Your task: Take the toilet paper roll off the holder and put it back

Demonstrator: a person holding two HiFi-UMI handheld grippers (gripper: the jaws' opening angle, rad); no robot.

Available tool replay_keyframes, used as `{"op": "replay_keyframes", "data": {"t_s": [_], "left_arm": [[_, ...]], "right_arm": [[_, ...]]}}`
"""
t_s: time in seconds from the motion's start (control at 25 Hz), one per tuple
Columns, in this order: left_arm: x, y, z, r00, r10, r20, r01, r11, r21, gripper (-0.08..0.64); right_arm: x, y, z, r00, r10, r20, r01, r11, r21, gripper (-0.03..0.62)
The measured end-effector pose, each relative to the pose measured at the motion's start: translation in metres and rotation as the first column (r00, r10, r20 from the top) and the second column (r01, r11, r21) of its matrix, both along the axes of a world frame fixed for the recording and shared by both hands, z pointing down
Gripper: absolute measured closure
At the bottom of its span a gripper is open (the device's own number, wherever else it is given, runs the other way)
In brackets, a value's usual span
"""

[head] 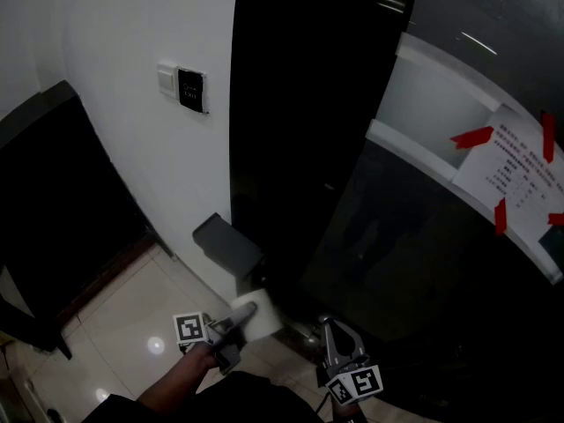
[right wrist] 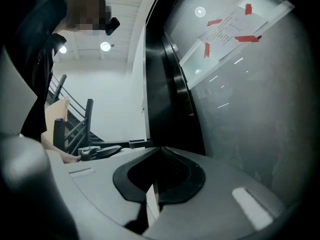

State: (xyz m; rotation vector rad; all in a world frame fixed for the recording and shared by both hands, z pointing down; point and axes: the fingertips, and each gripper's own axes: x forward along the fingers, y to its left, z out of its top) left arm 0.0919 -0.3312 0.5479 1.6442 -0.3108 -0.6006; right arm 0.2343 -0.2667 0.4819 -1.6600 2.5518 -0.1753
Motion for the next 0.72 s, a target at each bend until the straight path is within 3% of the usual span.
{"op": "replay_keyframes", "data": {"t_s": [0.12, 0.28, 0.48, 0.6, 0.72], "left_arm": [[-0.025, 0.01, 0.001, 0.992, -0.031, 0.122, 0.025, 0.998, 0.054, 0.126], [-0.066, 0.016, -0.001, 0.944, -0.126, 0.305, 0.071, 0.98, 0.185, 0.126], [-0.105, 0.019, -0.049, 0.882, -0.29, 0.372, 0.121, 0.901, 0.417, 0.126], [-0.127, 0.021, -0.071, 0.844, -0.391, 0.367, 0.173, 0.846, 0.504, 0.126], [-0.148, 0.025, -0.09, 0.787, -0.487, 0.378, 0.208, 0.787, 0.581, 0.126]], "right_arm": [[-0.01, -0.001, 0.001, 1.0, -0.032, 0.0, 0.032, 0.999, -0.003, 0.578], [-0.023, -0.001, 0.002, 0.998, -0.062, 0.001, 0.062, 0.998, -0.009, 0.578], [-0.043, 0.001, 0.003, 0.994, -0.109, 0.002, 0.109, 0.994, -0.013, 0.578], [-0.05, 0.002, 0.002, 0.992, -0.123, 0.002, 0.123, 0.992, -0.013, 0.578], [-0.058, 0.005, 0.0, 0.991, -0.136, 0.001, 0.136, 0.991, -0.009, 0.578]]}}
